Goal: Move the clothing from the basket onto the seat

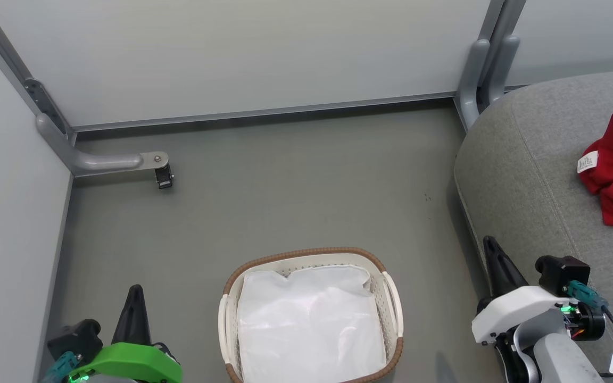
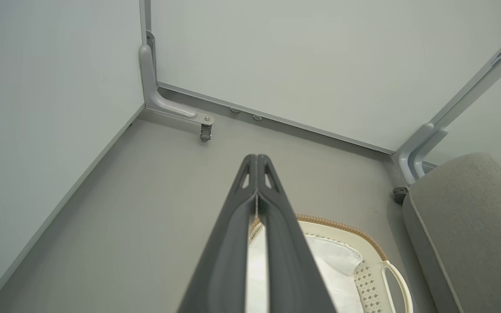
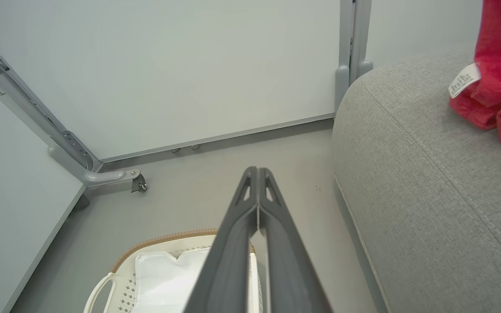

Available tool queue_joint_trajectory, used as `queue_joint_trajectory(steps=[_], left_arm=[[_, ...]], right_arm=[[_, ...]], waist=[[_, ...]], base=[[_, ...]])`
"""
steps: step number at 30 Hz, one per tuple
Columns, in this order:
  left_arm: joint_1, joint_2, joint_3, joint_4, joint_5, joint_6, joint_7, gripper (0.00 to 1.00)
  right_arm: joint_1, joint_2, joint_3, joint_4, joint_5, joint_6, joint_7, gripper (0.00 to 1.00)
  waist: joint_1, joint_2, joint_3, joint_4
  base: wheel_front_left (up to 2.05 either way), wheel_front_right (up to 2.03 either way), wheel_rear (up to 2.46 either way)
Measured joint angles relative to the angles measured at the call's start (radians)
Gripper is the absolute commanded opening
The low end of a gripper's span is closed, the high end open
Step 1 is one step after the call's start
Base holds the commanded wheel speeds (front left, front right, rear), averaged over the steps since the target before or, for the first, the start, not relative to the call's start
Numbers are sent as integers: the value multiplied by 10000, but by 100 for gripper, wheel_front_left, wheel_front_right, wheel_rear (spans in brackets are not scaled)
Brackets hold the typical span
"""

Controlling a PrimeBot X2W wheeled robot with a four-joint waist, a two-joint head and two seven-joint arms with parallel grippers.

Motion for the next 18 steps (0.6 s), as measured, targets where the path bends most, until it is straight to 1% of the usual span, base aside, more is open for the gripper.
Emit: queue_joint_trajectory(steps=[18], left_arm=[[-17,2,263,-357,-2853,-94,721,0]], right_arm=[[206,-6,-280,-497,3101,0,727,0]], waist=[[0,0,-102,-22]], base=[[0,0,0]])
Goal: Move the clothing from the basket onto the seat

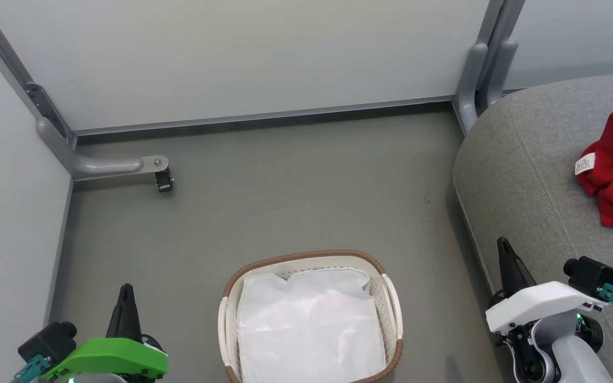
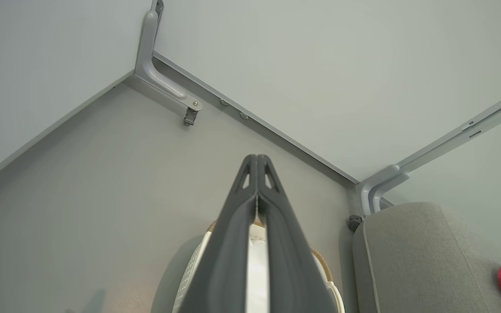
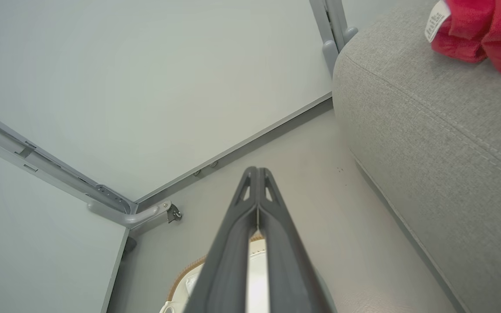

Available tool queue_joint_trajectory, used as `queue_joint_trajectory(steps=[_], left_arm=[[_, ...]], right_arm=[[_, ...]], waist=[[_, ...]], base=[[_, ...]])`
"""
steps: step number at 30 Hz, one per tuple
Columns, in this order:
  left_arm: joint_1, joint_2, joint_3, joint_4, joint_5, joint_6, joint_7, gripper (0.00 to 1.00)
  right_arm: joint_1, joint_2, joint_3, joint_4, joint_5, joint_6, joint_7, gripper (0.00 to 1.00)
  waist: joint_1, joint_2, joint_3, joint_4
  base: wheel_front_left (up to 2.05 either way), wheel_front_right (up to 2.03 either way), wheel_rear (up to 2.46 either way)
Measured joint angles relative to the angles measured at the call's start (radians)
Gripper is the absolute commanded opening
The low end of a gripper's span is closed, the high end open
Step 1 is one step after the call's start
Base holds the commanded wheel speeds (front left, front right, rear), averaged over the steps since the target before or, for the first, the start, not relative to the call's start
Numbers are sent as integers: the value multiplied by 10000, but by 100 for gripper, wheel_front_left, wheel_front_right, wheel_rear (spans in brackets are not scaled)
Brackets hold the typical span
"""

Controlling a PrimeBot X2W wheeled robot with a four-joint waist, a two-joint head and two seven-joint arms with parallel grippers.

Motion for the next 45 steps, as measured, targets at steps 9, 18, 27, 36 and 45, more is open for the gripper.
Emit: queue_joint_trajectory(steps=[9,18,27,36,45], left_arm=[[-32,0,146,-134,-1241,-58,370,0],[-71,0,234,-303,-2360,-77,665,0],[-151,2,372,-407,-3363,-90,955,0],[-236,4,464,-546,-4305,-157,1216,0],[-254,6,539,-646,-5150,-163,1438,0]], right_arm=[[48,-6,-130,-188,1371,0,322,0],[182,-12,-253,-362,2581,0,635,0],[206,-19,-374,-541,3708,0,928,0],[251,-27,-470,-685,4717,0,1187,0],[326,-36,-566,-821,5666,0,1407,0]], waist=[[0,0,-52,-11],[0,0,-103,-22],[0,0,-156,-34],[0,0,-207,-45],[0,0,-258,-56]], base=[[0,0,0],[0,0,0],[0,0,0],[0,0,0],[0,0,0]])
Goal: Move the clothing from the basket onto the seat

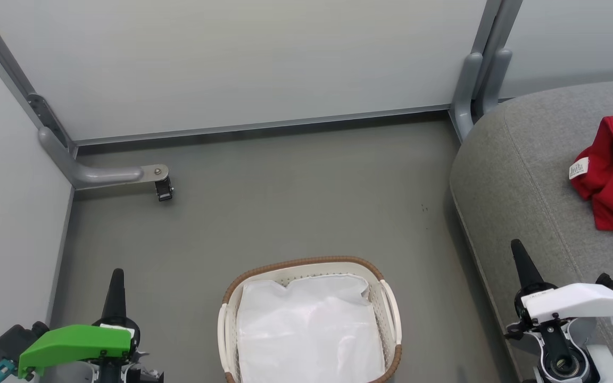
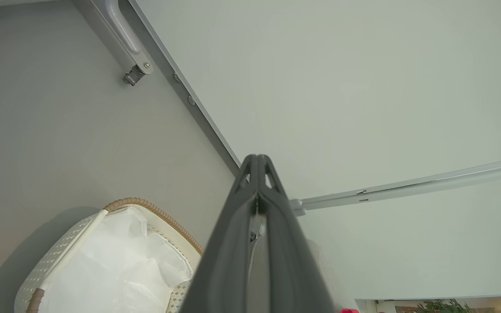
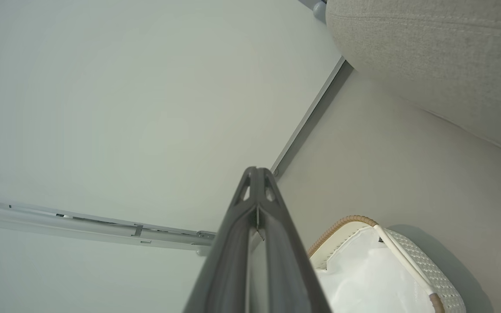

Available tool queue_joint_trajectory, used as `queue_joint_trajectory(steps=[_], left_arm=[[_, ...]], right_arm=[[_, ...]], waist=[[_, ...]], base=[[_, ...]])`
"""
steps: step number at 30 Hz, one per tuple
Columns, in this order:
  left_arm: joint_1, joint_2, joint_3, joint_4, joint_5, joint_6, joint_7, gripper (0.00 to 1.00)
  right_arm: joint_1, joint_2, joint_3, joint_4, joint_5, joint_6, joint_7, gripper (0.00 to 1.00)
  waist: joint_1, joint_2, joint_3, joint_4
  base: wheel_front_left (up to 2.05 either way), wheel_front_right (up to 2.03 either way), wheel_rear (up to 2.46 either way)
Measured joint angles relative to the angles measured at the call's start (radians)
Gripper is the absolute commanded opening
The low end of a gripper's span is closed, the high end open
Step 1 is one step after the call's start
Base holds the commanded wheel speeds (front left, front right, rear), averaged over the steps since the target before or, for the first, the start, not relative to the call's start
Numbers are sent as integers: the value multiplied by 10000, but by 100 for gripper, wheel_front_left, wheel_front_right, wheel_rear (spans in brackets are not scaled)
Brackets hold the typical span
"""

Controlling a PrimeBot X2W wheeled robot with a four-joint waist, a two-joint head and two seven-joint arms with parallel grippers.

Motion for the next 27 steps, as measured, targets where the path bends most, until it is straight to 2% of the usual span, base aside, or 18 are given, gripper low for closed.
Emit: queue_joint_trajectory(steps=[27], left_arm=[[-180,8,257,-299,-2313,-88,635,0]], right_arm=[[131,-17,-255,-378,2529,-2,633,0]], waist=[[0,0,-162,-35]], base=[[0,0,0]])
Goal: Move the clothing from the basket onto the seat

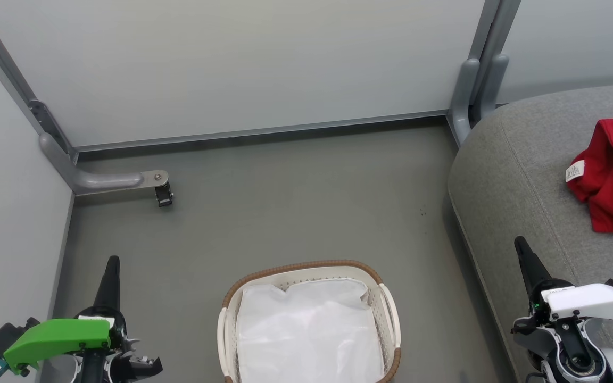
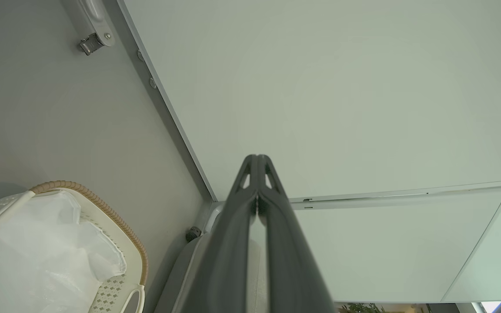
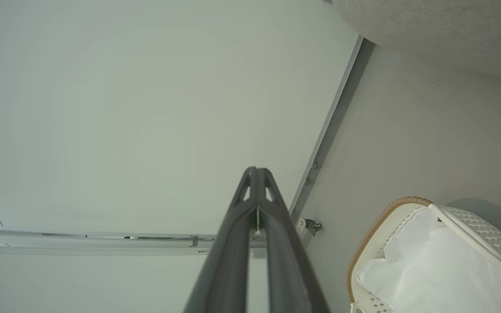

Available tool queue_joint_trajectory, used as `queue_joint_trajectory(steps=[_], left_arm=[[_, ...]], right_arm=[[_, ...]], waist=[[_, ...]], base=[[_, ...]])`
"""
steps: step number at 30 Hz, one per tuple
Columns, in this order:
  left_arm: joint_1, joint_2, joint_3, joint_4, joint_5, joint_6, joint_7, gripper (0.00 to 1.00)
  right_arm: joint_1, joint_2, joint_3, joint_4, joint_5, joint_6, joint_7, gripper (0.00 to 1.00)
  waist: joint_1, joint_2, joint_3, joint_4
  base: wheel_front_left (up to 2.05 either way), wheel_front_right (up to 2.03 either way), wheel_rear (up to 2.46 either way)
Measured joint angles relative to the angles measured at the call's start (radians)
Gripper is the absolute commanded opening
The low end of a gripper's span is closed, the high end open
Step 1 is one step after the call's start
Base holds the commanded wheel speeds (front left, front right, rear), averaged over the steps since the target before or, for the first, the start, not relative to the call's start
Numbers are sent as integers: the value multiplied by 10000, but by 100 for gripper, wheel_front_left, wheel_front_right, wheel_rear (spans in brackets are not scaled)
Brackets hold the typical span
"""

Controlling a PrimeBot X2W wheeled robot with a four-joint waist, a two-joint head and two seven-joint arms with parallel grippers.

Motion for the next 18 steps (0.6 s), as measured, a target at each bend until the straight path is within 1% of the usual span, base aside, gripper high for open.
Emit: queue_joint_trajectory(steps=[18], left_arm=[[-46,4,119,-128,-1227,-31,351,0]], right_arm=[[122,-12,-148,-196,1340,-2,339,0]], waist=[[0,0,-103,-22]], base=[[0,0,0]])
